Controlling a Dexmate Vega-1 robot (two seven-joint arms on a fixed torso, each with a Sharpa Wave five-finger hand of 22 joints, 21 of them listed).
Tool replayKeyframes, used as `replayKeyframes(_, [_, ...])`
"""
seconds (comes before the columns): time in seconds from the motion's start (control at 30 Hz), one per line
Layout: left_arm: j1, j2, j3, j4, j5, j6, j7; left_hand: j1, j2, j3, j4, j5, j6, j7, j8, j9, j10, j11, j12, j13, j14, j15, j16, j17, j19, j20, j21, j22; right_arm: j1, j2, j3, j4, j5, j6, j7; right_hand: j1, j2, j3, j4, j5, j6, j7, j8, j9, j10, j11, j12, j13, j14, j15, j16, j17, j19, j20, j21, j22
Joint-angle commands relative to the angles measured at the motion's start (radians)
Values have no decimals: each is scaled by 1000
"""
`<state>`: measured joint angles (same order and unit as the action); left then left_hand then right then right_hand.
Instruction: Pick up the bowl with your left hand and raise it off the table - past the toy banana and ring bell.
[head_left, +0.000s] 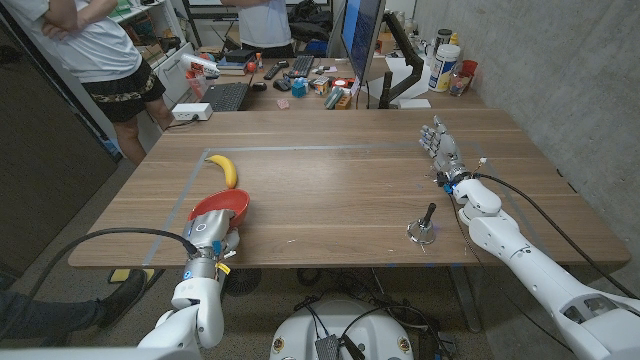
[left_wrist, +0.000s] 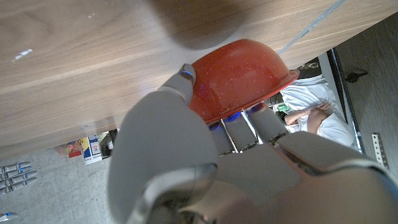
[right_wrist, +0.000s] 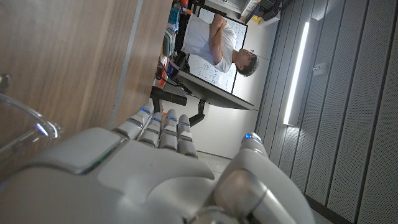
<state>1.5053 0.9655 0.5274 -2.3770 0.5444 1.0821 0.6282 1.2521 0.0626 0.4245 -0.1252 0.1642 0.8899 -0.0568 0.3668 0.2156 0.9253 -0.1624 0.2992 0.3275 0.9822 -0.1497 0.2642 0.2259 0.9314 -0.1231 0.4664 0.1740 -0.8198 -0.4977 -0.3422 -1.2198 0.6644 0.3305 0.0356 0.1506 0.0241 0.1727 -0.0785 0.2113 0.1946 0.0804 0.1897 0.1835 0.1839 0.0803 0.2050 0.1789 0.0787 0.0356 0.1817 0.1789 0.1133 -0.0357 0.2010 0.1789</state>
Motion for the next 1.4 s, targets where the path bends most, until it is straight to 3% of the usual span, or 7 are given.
replayKeyframes(0.03, [0, 19, 13, -47, 30, 43, 13, -9, 8, 1, 9, 9, 11, 5, 7, 5, 4, -3, -2, 4, -4, -69, -3, 4, -1, -10, 2, 2, 7, 7, -3, 18, 2, 2, 5, 3, 12, -3, 1, 6, 5, 0, 3, 2, 3, -6, -1, 2, 6, -1, 4, 3, 1, 1, -1, 5])
replayKeyframes(0.67, [19, 46, 0, -96, 51, 53, 25, -7, 15, 7, 8, 11, 7, 5, 8, 5, 7, -5, -7, 12, -3, -71, -4, 11, -5, -4, -1, 2, 7, 6, -6, 8, -4, 2, -1, 4, 13, -5, 1, 6, 5, 1, 3, 2, 2, -5, -1, 2, 6, -1, 4, 3, 1, 1, -1, 5])
replayKeyframes(0.97, [47, 67, -51, -117, 28, 11, 21, -8, 16, 8, 8, 11, 10, 6, 9, 5, 9, -5, -10, 16, 2, -72, -3, 14, -5, -4, -3, 2, 3, 5, -6, 0, -6, 0, -8, 4, 13, -5, 0, 7, 5, 1, 3, 2, 2, -6, -1, 2, 5, -1, 4, 3, 1, 1, -1, 5])
replayKeyframes(1.4, [35, 94, -58, -142, 57, 8, -6, -13, 15, 8, 10, 10, 13, 8, 12, 5, 12, -5, -13, 22, 3, -71, -5, 17, -7, -2, -5, 2, 1, -3, -2, -15, -7, -9, -15, 4, 13, -6, 0, 7, 6, 1, 3, 2, 2, -6, -1, 2, 5, 0, 4, 3, 1, 1, -1, 5])
